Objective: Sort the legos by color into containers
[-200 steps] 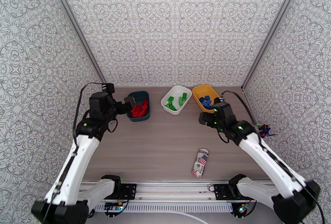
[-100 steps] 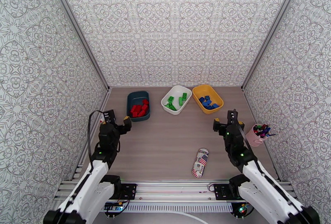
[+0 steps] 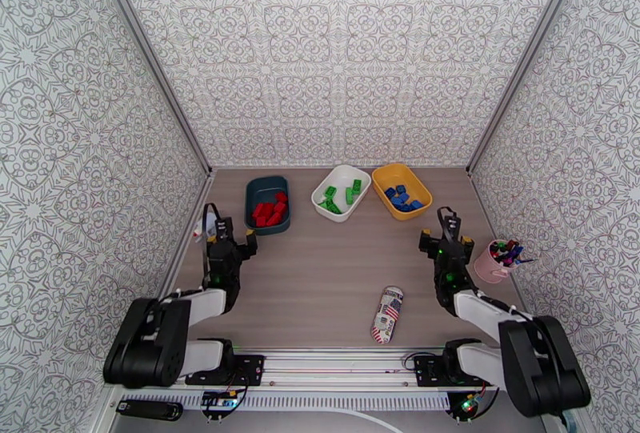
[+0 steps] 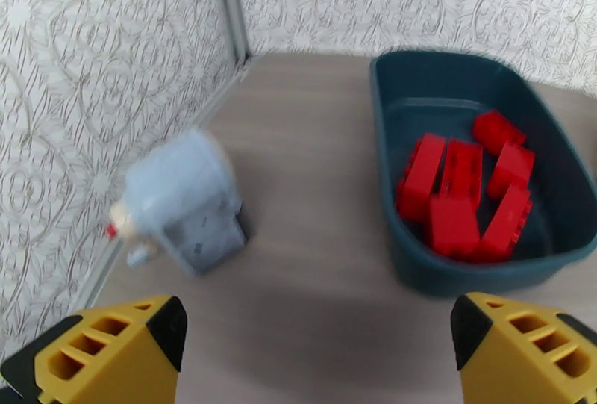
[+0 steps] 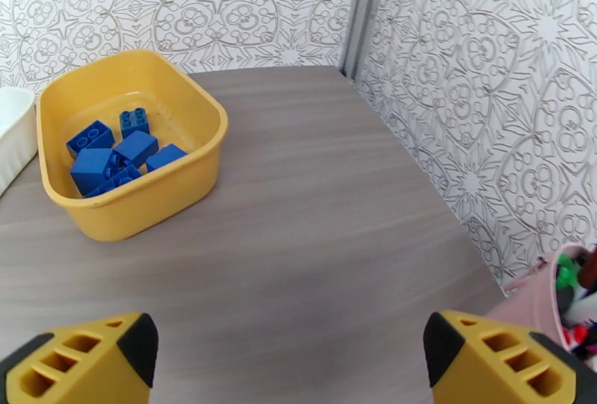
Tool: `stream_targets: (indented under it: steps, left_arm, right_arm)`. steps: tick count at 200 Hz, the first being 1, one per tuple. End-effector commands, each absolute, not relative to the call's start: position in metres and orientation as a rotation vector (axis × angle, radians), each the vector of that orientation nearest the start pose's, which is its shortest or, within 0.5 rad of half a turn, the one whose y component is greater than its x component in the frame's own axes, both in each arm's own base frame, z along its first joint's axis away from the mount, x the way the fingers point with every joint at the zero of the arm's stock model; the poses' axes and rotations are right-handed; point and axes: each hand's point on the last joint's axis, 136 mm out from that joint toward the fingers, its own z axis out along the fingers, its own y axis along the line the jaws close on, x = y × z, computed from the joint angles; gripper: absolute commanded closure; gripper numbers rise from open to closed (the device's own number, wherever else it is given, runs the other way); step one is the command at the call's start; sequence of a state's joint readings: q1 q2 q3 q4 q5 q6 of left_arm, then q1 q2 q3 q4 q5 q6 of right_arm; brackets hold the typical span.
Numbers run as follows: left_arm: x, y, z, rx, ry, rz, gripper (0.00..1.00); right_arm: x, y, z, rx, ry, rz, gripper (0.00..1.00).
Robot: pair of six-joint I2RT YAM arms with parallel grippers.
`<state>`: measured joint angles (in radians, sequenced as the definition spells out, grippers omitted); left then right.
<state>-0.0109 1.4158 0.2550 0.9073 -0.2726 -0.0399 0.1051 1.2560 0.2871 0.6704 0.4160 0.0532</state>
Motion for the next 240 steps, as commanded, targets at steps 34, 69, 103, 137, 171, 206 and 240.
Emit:
stream_targets:
  steps: [34,69,103,137,171,206,240]
  left_arm:
    - [0.374,0.046,0.125,-0.174,1.68,0.165,0.01]
    - [0.389,0.048,0.118,-0.183,1.77,0.168,0.01]
    - [0.398,0.049,0.112,-0.186,1.827,0.157,0.01]
    - [0.398,0.049,0.112,-0.184,1.825,0.155,0.01]
    - [0.397,0.048,0.112,-0.182,1.825,0.157,0.01]
    - [0.398,0.048,0.113,-0.183,1.822,0.158,0.01]
    - [0.398,0.048,0.113,-0.181,1.822,0.159,0.01]
  right_arm:
    - [0.378,-0.015,0.13,0.148,1.677,-0.148,0.01]
    - [0.396,-0.016,0.119,0.159,1.808,-0.152,0.01]
    - [0.397,-0.017,0.119,0.165,1.808,-0.15,0.01]
    - [0.395,-0.019,0.12,0.169,1.801,-0.157,0.01]
    - [0.395,-0.019,0.12,0.173,1.801,-0.159,0.01]
    - [0.396,-0.019,0.12,0.172,1.8,-0.158,0.01]
    - [0.396,-0.019,0.121,0.171,1.799,-0.157,0.01]
